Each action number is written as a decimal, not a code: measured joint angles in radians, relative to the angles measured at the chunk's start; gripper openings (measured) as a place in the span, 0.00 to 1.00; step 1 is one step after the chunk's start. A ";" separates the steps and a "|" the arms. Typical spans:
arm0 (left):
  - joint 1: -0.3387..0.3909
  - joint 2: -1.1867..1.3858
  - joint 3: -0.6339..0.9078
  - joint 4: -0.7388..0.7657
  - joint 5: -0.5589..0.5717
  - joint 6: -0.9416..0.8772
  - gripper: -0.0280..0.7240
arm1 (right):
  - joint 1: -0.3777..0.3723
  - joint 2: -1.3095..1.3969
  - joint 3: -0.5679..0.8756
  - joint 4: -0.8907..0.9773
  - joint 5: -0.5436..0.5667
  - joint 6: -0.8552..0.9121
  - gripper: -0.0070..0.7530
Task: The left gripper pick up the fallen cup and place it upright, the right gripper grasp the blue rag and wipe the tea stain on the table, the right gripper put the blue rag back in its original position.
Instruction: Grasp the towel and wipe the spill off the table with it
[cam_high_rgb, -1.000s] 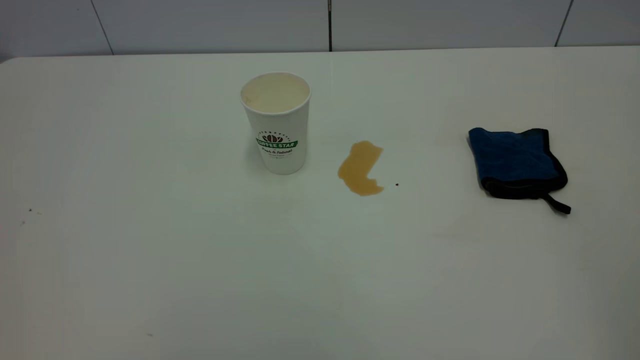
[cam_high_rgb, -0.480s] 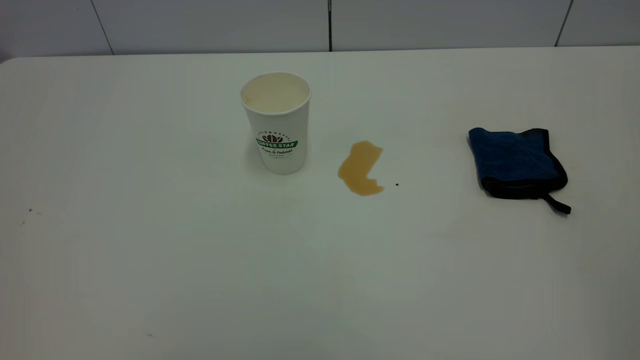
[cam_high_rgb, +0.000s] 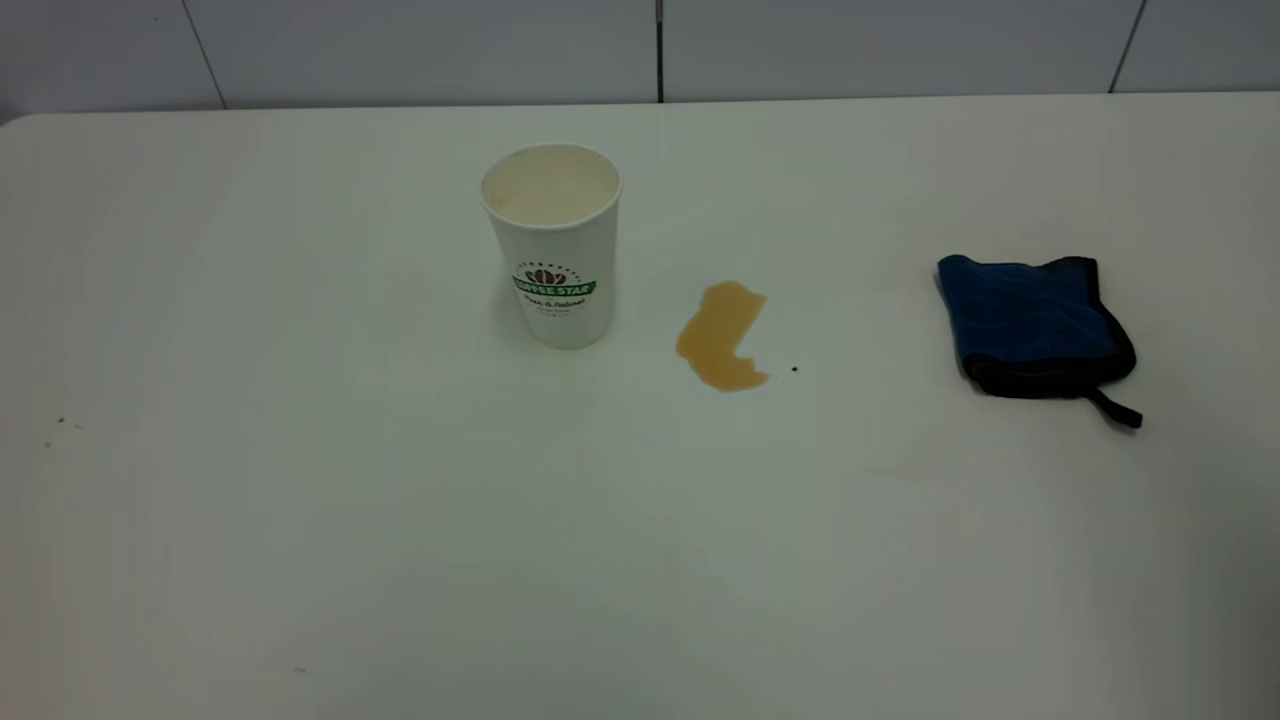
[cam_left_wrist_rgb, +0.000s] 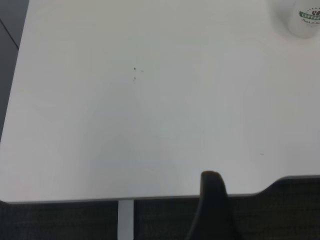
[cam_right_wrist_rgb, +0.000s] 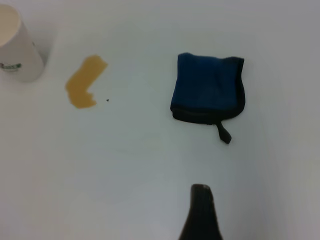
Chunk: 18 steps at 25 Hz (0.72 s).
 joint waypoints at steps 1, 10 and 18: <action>0.000 0.000 0.000 0.000 0.000 0.000 0.79 | 0.000 0.098 -0.009 0.001 -0.057 -0.010 0.86; 0.000 -0.001 0.000 0.000 0.000 0.000 0.79 | 0.008 0.931 -0.301 0.005 -0.375 -0.027 0.81; 0.000 -0.001 0.000 0.000 0.000 0.000 0.79 | 0.014 1.426 -0.696 0.008 -0.357 -0.030 0.79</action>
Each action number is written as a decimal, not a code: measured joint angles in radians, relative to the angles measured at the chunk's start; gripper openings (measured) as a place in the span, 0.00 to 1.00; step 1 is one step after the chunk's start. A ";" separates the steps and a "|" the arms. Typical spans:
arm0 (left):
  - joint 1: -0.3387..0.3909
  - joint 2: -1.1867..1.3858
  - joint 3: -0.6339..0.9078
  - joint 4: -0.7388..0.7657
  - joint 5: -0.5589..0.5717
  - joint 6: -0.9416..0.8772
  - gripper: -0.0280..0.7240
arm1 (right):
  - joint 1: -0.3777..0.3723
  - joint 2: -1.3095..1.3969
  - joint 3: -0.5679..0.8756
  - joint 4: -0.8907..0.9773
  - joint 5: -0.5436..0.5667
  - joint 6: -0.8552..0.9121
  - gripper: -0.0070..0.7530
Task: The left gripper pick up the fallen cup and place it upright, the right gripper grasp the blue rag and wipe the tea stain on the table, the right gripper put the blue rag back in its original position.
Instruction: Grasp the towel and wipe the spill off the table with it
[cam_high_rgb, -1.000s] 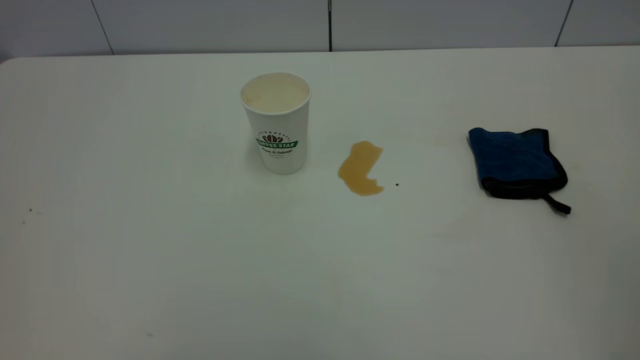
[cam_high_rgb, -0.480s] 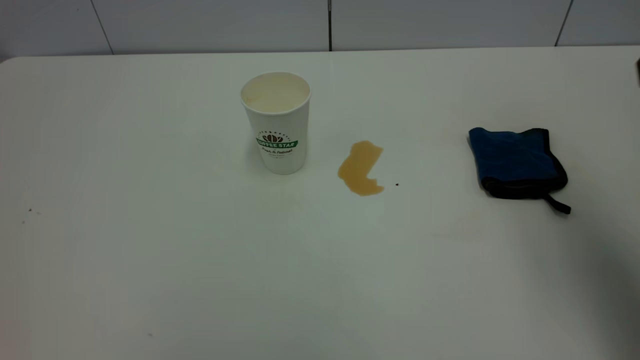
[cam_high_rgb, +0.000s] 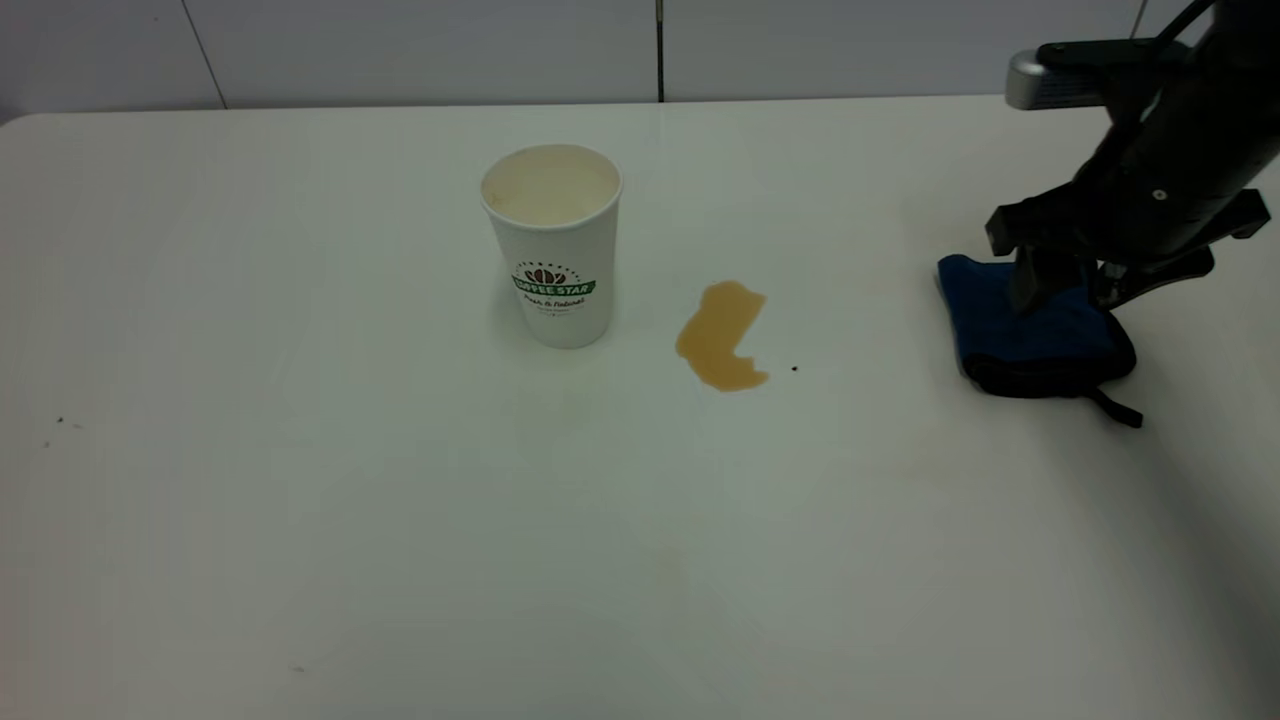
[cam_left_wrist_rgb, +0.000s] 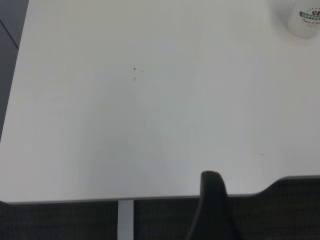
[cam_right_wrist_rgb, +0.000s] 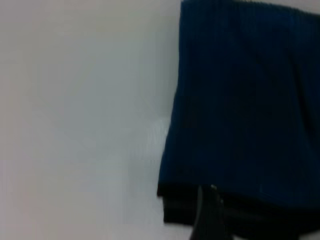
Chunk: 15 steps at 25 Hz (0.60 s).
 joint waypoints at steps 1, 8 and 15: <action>0.000 0.000 0.000 0.000 0.000 0.000 0.79 | 0.000 0.031 -0.034 -0.001 0.002 0.000 0.79; 0.000 0.000 0.000 0.000 0.000 0.000 0.79 | -0.002 0.158 -0.163 -0.012 0.032 -0.025 0.79; 0.000 0.000 0.000 0.000 0.000 0.000 0.79 | -0.002 0.178 -0.167 -0.084 0.028 -0.054 0.58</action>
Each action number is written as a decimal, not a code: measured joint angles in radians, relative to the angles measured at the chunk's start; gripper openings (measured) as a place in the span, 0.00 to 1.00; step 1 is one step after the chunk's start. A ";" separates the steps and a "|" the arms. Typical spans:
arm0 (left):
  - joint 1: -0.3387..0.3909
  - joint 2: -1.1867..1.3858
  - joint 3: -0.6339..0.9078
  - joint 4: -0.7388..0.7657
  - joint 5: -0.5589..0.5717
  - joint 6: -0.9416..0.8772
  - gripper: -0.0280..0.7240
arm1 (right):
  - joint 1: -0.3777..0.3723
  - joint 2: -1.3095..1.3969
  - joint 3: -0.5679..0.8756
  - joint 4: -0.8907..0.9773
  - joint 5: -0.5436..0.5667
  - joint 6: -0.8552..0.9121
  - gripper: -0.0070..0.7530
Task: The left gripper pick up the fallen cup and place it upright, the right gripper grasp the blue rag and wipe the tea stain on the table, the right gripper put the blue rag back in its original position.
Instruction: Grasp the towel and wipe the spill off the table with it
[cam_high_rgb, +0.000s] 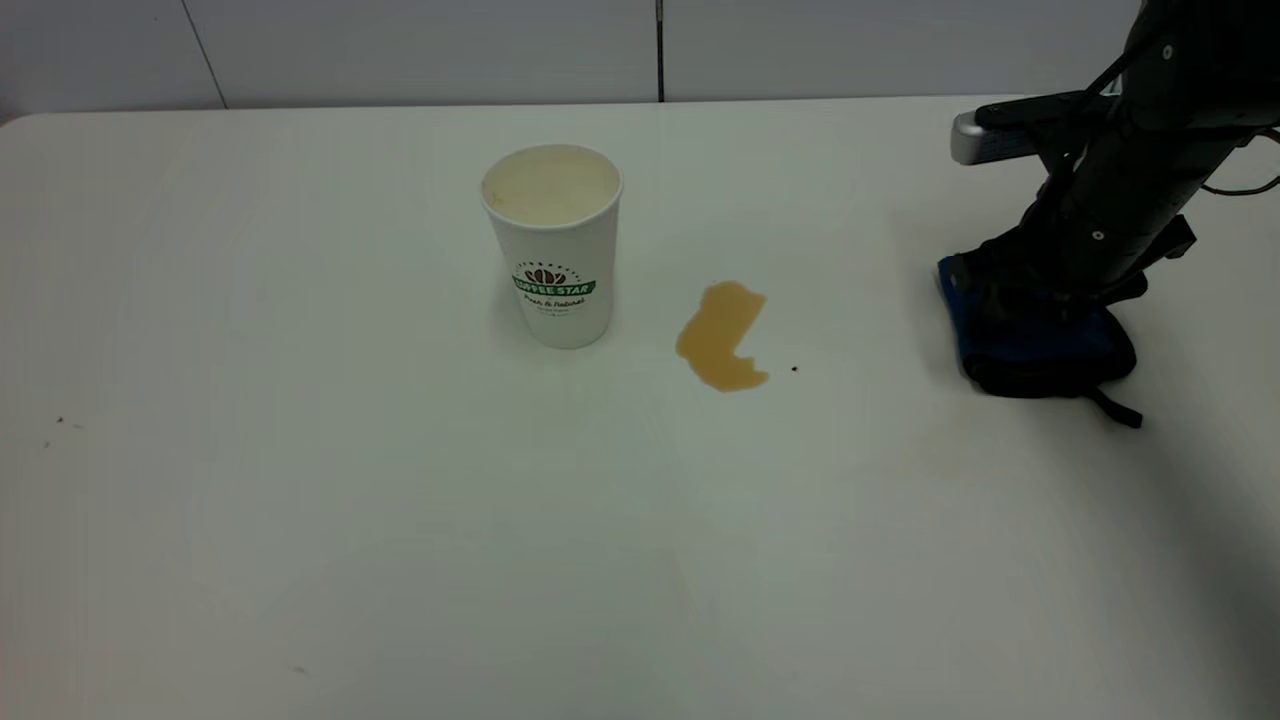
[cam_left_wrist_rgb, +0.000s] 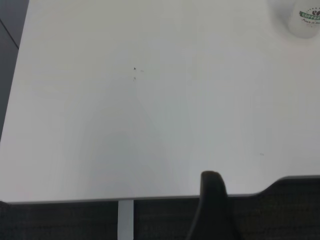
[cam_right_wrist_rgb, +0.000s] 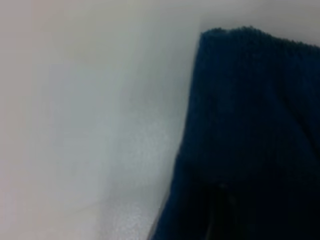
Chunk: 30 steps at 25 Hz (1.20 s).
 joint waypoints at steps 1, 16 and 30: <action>0.000 0.000 0.000 0.000 0.000 0.000 0.79 | 0.001 0.000 -0.001 -0.013 -0.001 -0.002 0.45; 0.000 0.000 0.000 0.000 0.000 0.000 0.79 | 0.215 0.068 -0.261 -0.044 -0.016 -0.004 0.07; 0.000 0.000 0.000 0.000 0.000 0.000 0.79 | 0.329 0.151 -0.395 0.037 0.200 -0.089 0.07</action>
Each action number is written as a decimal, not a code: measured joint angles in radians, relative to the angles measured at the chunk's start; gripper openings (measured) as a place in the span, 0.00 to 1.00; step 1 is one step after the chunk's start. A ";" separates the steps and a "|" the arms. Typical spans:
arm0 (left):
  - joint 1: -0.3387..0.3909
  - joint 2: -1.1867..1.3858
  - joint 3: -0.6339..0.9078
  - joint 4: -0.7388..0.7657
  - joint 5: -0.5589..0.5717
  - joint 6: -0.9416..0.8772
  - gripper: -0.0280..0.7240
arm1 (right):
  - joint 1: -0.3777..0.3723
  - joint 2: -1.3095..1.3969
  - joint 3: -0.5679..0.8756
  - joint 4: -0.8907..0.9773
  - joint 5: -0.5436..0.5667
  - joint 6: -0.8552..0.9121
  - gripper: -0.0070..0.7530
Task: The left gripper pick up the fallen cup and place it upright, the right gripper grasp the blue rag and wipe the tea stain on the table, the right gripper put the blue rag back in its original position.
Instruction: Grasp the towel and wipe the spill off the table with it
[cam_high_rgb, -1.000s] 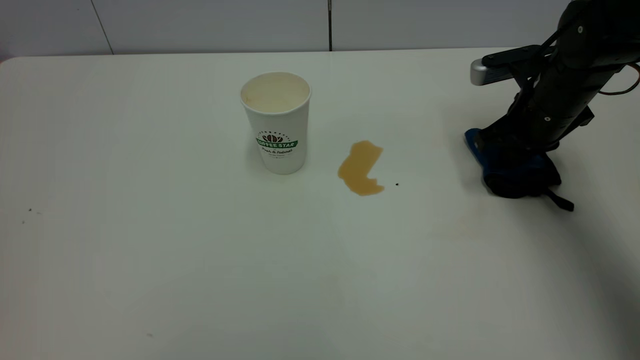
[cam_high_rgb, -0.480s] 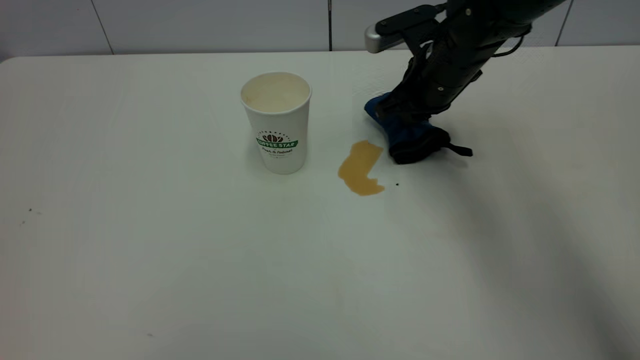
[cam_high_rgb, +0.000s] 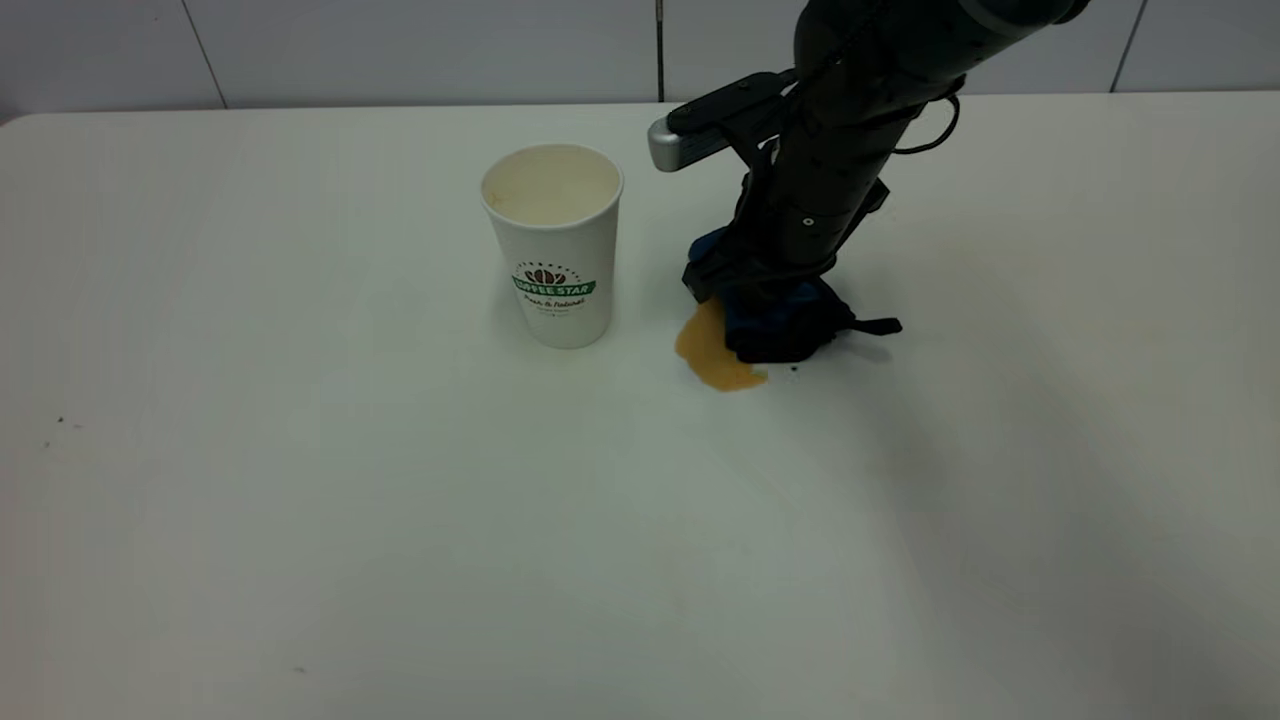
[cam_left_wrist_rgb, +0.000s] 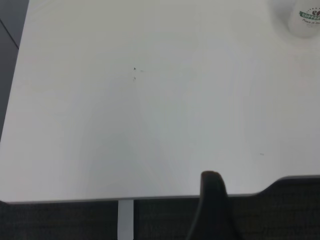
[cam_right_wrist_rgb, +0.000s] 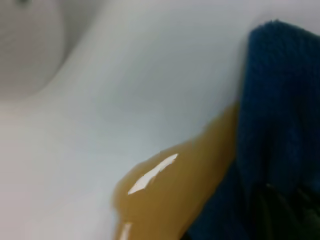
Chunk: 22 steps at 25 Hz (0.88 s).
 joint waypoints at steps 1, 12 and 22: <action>0.000 0.000 0.000 0.000 0.000 0.000 0.79 | 0.006 -0.002 0.000 0.036 0.014 -0.030 0.07; 0.000 0.000 0.000 0.000 0.000 0.000 0.79 | 0.042 -0.015 0.000 0.270 0.408 -0.271 0.07; 0.000 0.000 0.000 0.000 0.000 0.000 0.79 | -0.046 -0.022 0.000 -0.258 0.258 0.242 0.07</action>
